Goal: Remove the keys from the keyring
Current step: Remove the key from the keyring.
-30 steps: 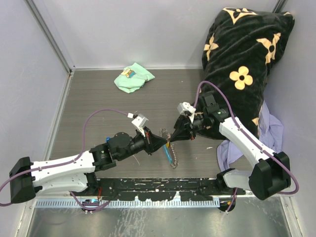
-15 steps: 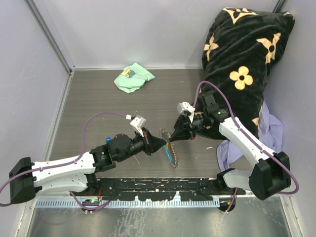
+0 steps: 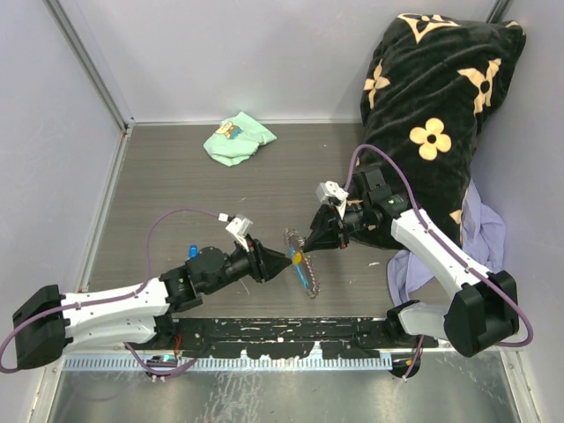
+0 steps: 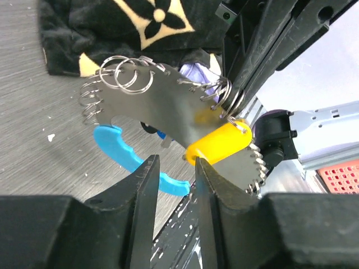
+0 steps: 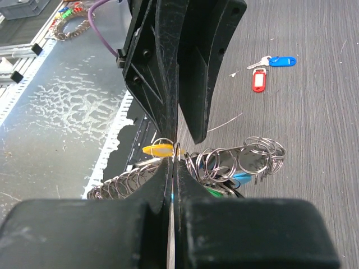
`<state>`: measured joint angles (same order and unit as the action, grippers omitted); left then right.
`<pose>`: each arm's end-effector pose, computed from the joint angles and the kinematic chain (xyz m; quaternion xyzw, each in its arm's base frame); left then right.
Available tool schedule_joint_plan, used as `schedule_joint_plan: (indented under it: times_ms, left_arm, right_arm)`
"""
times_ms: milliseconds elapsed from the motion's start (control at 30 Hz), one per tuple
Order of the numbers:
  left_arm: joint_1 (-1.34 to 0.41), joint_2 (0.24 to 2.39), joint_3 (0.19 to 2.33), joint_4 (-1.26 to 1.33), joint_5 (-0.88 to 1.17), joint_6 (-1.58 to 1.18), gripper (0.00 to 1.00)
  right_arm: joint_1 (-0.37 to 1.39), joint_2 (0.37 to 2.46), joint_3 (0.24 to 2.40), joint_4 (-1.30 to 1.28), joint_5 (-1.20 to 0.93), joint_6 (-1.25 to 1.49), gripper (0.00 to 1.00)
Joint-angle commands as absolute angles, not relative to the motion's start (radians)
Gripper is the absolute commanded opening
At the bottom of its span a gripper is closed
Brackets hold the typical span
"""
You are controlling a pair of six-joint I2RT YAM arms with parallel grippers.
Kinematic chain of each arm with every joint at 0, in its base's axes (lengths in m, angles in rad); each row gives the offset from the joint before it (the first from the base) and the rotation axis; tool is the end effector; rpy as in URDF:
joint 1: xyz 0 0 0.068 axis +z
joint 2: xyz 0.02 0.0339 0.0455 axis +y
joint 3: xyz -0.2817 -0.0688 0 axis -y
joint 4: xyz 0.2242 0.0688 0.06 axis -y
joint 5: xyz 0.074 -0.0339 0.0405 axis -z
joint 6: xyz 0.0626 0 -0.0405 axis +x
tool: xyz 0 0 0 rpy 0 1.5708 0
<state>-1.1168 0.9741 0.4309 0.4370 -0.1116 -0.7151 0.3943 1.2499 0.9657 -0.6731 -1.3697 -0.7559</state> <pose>0.1028 -0.1947 0.2676 0.1116 0.7350 -0.5042 0.4394 0.1731 0.1385 0.3048 -0.5619 0.5157 0.5511 0.3385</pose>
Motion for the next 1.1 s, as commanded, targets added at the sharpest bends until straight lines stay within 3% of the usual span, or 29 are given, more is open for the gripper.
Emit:
schedule_joint_plan:
  times_ms: [0, 133, 500, 1067]
  left_arm:
    - [-1.111, 0.862, 0.374, 0.599, -0.09, -0.574, 0.37]
    - [-1.109, 0.807, 0.341, 0.687, -0.039, -0.456, 0.43]
    - [-1.086, 0.911, 0.365, 0.877, 0.046, -0.398, 0.45]
    - [-1.05, 1.026, 0.472, 0.788, 0.081, -0.443, 0.29]
  right_arm:
    - [0.392, 1.215, 0.974, -0.639, -1.442, -0.744, 0.01]
    - [0.391, 1.216, 0.97, -0.637, -1.448, -0.744, 0.01]
    - [0.392, 1.219, 0.958, -0.637, -1.455, -0.755, 0.01]
    - [0.393, 1.216, 0.957, -0.637, -1.458, -0.758, 0.01]
